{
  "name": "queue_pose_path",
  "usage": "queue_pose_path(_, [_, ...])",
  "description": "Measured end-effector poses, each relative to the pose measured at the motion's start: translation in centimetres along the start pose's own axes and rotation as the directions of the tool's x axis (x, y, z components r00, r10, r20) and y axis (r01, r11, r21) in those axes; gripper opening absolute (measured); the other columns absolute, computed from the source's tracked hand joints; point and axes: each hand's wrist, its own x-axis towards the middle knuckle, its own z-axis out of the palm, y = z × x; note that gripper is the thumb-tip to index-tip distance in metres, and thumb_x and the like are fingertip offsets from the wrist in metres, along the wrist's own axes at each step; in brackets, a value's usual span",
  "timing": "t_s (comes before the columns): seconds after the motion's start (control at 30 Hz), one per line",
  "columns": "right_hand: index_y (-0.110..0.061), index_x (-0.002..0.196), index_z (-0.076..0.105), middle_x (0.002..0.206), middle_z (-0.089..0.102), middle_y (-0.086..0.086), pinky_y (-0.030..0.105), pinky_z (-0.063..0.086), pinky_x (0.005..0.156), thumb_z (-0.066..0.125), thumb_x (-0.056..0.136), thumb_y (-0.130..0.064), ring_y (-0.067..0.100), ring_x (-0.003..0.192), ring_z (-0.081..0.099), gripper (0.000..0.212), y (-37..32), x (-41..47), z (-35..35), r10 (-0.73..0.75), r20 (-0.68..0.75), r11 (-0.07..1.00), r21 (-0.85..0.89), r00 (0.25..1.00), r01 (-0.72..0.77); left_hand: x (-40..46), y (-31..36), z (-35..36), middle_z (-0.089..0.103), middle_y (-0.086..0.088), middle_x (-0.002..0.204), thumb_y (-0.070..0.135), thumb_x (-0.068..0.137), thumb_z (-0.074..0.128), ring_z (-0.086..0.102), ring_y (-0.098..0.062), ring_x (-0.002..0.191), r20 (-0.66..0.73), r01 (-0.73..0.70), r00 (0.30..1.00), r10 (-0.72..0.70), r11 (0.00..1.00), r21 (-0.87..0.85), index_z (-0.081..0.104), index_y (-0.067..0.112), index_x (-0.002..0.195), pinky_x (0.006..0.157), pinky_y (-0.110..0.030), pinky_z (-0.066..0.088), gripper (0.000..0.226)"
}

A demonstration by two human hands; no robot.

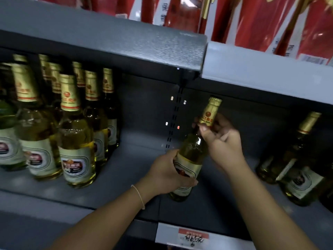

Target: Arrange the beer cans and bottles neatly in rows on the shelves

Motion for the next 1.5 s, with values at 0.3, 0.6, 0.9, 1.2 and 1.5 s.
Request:
queue_pose_path(0.3, [-0.016,0.118,0.061,0.103,0.075,-0.002,0.017,0.055,0.075,0.073,0.080,-0.009,0.007,0.097,0.071,0.040,2.3,-1.3,4.2,0.121,0.249,0.993,-0.033,0.961,-0.117,-1.5,-2.7,-4.9,0.071,0.017,0.088,0.031,0.054,0.092,0.065,0.007,0.080,-0.263,-0.003,0.965,-0.003,1.000,-0.021,0.061,0.032,0.101,0.071,-0.012,0.053,0.057])
queue_pose_path(0.6, [-0.018,0.109,0.064,0.098,0.076,-0.002,0.025,0.059,0.074,0.084,0.073,-0.004,0.012,0.092,0.073,0.044,4.4,-0.4,9.5,0.155,0.236,0.985,-0.111,0.959,-0.132,-0.2,-4.6,-7.9,0.069,0.016,0.085,0.034,0.055,0.091,0.063,0.008,0.076,-0.362,0.030,0.932,-0.010,0.998,0.049,0.059,0.031,0.104,0.067,-0.012,0.052,0.058])
queue_pose_path(0.9, [-0.032,0.098,0.066,0.096,0.076,-0.009,0.041,0.059,0.087,0.085,0.076,-0.024,0.006,0.092,0.072,0.030,6.7,2.3,13.2,0.109,0.203,0.959,-0.278,0.973,-0.049,1.5,-6.1,-9.8,0.066,0.012,0.095,0.031,0.063,0.086,0.062,0.000,0.085,-0.428,0.068,0.901,-0.070,0.997,-0.021,0.054,0.027,0.113,0.070,-0.008,0.046,0.059])
queue_pose_path(1.2, [-0.040,0.106,0.054,0.106,0.070,-0.011,0.032,0.055,0.090,0.078,0.081,-0.040,0.009,0.101,0.066,0.035,8.0,5.1,15.7,0.137,0.179,0.929,-0.363,0.974,-0.064,1.9,-9.1,-9.2,0.060,-0.003,0.117,0.014,0.076,0.065,0.057,-0.021,0.113,-0.424,0.251,0.883,-0.201,0.966,0.065,0.049,0.018,0.124,0.099,-0.037,0.048,0.050])
queue_pose_path(1.5, [-0.022,0.137,0.049,0.125,0.061,-0.002,0.023,0.043,0.089,0.073,0.085,-0.042,0.012,0.111,0.057,0.060,8.7,6.8,16.4,0.123,0.161,0.882,-0.471,0.979,-0.033,2.2,-9.7,-9.2,0.044,-0.005,0.144,0.010,0.075,0.059,0.039,-0.019,0.135,-0.352,0.238,0.911,-0.215,0.971,0.023,0.033,0.018,0.147,0.114,-0.035,0.034,0.077])
